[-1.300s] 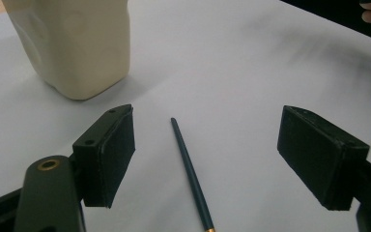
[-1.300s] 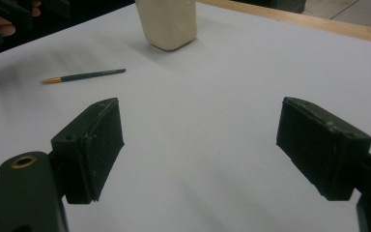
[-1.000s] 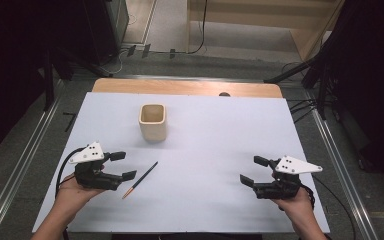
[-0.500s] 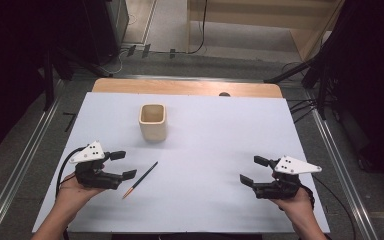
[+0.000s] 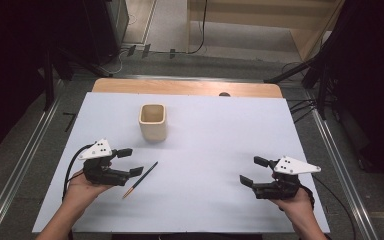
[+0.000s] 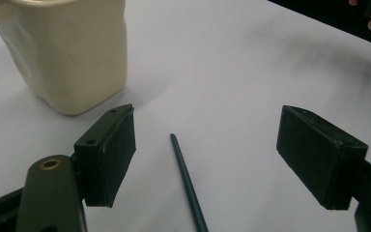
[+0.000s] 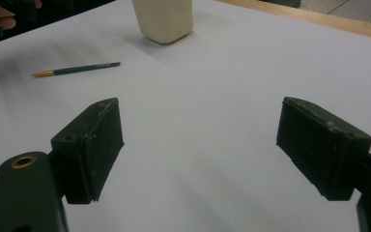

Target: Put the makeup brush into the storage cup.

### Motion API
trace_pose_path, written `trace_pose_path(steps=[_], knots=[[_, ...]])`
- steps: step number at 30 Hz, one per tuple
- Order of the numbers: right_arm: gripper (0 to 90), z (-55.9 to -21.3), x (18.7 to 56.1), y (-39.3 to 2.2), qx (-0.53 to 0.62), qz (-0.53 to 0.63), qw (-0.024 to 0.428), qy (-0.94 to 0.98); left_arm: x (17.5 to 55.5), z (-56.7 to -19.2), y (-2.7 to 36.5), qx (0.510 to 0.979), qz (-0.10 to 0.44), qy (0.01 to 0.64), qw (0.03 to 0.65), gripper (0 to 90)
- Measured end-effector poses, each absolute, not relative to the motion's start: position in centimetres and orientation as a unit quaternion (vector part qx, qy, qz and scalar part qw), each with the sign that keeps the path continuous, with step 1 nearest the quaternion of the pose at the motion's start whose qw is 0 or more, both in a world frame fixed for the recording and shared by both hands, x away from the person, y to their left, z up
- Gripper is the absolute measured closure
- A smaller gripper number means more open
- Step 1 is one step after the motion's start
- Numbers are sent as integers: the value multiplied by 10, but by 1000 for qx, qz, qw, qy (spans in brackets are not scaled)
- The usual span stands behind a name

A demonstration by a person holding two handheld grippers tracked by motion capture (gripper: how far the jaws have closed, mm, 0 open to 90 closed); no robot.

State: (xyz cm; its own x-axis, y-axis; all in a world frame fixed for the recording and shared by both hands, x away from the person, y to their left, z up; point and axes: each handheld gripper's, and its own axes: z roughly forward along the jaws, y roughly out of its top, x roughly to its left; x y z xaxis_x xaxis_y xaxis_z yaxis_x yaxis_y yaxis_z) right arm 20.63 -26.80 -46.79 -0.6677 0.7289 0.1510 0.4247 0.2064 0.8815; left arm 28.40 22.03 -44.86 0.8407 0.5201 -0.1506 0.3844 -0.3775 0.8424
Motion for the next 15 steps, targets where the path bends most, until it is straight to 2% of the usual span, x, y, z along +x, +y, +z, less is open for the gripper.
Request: trace_pose_path(steps=[15], knots=[[173, -467, 205, -265, 366, 509, 151, 764, 301, -446, 192, 825, 85, 270, 489, 226]])
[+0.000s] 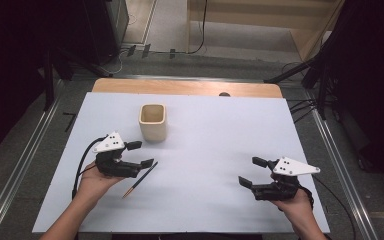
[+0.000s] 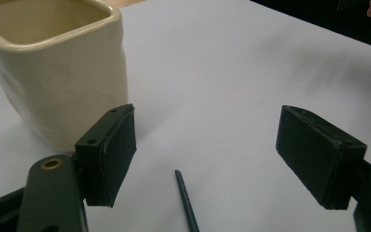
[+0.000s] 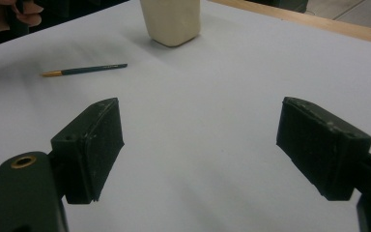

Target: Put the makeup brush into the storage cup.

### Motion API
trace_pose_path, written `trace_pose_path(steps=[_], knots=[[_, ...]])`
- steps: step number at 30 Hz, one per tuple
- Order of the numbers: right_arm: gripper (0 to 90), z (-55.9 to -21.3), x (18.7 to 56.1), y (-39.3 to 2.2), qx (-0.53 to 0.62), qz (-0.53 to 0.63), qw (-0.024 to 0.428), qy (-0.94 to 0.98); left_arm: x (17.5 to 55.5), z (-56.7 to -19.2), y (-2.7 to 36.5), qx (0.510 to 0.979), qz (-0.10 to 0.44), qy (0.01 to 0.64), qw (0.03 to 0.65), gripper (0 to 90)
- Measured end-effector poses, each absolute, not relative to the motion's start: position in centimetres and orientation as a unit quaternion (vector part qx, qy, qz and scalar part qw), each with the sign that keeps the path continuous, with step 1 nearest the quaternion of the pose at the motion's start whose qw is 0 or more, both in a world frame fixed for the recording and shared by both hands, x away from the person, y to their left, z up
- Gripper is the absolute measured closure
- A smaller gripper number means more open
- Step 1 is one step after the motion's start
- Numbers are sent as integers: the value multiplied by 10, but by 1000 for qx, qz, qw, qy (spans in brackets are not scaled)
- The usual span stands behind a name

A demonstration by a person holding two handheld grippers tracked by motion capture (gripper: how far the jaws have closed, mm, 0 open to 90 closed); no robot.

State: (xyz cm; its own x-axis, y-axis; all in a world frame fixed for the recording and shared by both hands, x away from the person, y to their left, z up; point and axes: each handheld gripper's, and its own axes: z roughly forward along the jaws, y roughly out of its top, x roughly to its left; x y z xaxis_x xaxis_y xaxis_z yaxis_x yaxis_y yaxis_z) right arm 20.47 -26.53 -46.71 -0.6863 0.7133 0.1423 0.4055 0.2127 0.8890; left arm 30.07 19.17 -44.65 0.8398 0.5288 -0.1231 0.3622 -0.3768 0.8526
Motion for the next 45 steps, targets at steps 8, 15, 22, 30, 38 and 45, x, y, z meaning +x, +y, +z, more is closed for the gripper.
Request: trace_pose_path(steps=[8, 15, 22, 30, 38, 45], knots=[[173, -467, 205, -267, 370, 507, 153, 763, 304, -446, 178, 839, 79, 271, 466, 226], [174, -467, 205, -268, 371, 505, 154, 764, 304, -440, 178, 861, 80, 285, 413, 226], [173, -468, 205, -268, 374, 500, 154, 766, 303, -432, 175, 885, 76, 301, 346, 230], [173, -470, 206, -268, 382, 492, 150, 768, 309, -428, 175, 901, 44, 332, 276, 233], [173, -471, 207, -268, 386, 484, 150, 771, 313, -424, 174, 905, 30, 356, 230, 236], [177, -472, 207, -268, 389, 478, 147, 773, 315, -425, 168, 917, -6, 358, 177, 236]])
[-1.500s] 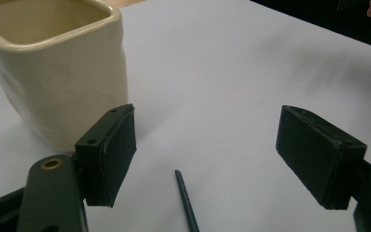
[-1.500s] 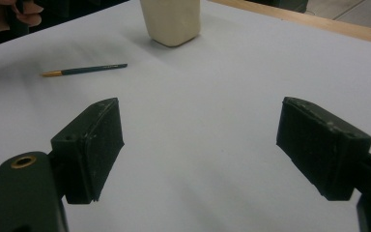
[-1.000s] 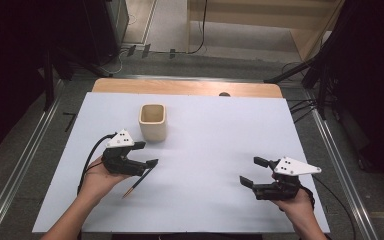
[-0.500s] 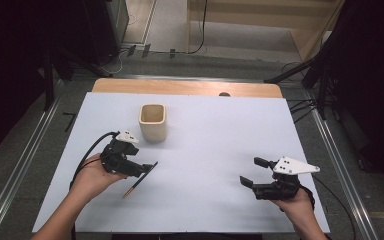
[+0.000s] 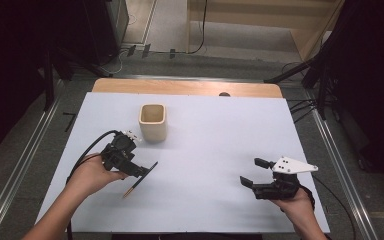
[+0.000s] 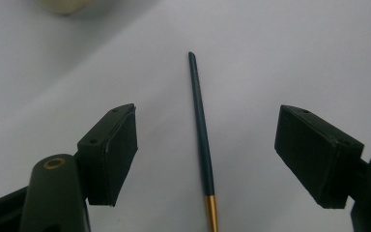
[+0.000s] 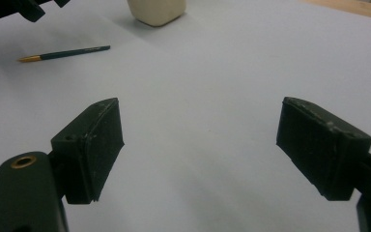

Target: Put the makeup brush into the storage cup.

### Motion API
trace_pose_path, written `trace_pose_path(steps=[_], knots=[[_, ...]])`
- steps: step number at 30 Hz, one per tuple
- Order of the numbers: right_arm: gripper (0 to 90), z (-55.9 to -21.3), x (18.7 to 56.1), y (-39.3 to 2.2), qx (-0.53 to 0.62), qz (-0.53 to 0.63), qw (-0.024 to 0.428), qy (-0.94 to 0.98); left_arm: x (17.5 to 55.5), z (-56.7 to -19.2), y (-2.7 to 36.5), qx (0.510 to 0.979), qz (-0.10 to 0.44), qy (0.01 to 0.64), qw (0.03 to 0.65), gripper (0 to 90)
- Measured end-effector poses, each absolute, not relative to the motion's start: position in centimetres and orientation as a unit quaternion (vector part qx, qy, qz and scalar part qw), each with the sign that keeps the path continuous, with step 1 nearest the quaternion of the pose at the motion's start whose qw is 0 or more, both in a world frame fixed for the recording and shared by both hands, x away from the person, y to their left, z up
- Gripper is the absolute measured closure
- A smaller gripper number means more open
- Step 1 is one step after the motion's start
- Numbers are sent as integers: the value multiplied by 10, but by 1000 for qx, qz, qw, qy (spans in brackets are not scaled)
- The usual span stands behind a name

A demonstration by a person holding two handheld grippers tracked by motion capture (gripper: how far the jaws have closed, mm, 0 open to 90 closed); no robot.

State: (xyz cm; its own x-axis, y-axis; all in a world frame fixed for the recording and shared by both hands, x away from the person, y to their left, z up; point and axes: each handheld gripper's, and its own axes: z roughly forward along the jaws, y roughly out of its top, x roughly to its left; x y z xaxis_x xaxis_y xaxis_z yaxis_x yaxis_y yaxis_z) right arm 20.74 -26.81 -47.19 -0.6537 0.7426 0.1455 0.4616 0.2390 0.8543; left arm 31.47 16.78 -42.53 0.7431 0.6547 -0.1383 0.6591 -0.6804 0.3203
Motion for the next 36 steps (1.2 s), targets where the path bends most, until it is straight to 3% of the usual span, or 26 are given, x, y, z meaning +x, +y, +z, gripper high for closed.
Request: trace_pose_path(steps=[11, 36], knots=[[177, -473, 208, -268, 394, 470, 150, 775, 313, -433, 160, 928, -5, 354, 116, 264], [177, -473, 208, -269, 402, 463, 152, 775, 306, -457, 158, 925, 4, 364, 112, 262]])
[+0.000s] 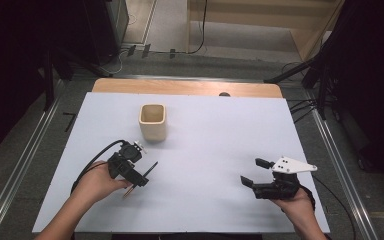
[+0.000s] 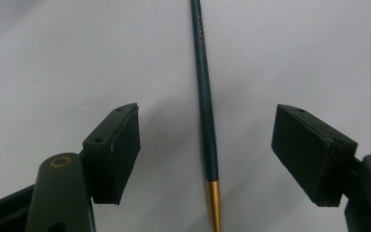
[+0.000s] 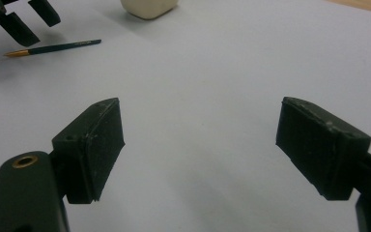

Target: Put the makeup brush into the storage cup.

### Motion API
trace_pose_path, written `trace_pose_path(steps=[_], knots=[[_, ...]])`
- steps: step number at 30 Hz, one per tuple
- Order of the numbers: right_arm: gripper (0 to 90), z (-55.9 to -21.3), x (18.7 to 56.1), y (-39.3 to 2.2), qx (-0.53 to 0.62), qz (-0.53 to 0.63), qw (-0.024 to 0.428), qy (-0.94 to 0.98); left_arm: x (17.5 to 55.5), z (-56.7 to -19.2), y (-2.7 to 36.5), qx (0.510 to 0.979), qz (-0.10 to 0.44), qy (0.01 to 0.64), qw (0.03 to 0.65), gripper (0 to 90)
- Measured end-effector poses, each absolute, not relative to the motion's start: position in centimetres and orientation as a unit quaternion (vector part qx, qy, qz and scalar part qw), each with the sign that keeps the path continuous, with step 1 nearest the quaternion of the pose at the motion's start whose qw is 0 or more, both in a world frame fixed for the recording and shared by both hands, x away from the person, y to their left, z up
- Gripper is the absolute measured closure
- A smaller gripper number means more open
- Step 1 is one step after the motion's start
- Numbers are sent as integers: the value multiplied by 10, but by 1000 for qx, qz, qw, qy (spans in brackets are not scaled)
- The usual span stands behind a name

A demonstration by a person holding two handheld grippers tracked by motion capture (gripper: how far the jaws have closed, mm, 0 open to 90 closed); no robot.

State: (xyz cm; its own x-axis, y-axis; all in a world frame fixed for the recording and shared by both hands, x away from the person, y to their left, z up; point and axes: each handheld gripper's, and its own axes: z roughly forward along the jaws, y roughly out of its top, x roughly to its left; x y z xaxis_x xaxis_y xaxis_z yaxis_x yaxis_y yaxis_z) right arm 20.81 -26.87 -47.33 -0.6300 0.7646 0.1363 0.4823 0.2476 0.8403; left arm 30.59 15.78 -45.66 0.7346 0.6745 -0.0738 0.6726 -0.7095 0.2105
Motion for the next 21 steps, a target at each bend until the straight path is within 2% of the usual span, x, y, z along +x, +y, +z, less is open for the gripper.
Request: trace_pose_path(steps=[9, 21], knots=[[177, -474, 208, -268, 404, 461, 151, 776, 302, -466, 156, 923, 13, 372, 96, 289], [178, -474, 209, -269, 409, 457, 152, 775, 296, -473, 150, 928, 50, 362, 66, 338]])
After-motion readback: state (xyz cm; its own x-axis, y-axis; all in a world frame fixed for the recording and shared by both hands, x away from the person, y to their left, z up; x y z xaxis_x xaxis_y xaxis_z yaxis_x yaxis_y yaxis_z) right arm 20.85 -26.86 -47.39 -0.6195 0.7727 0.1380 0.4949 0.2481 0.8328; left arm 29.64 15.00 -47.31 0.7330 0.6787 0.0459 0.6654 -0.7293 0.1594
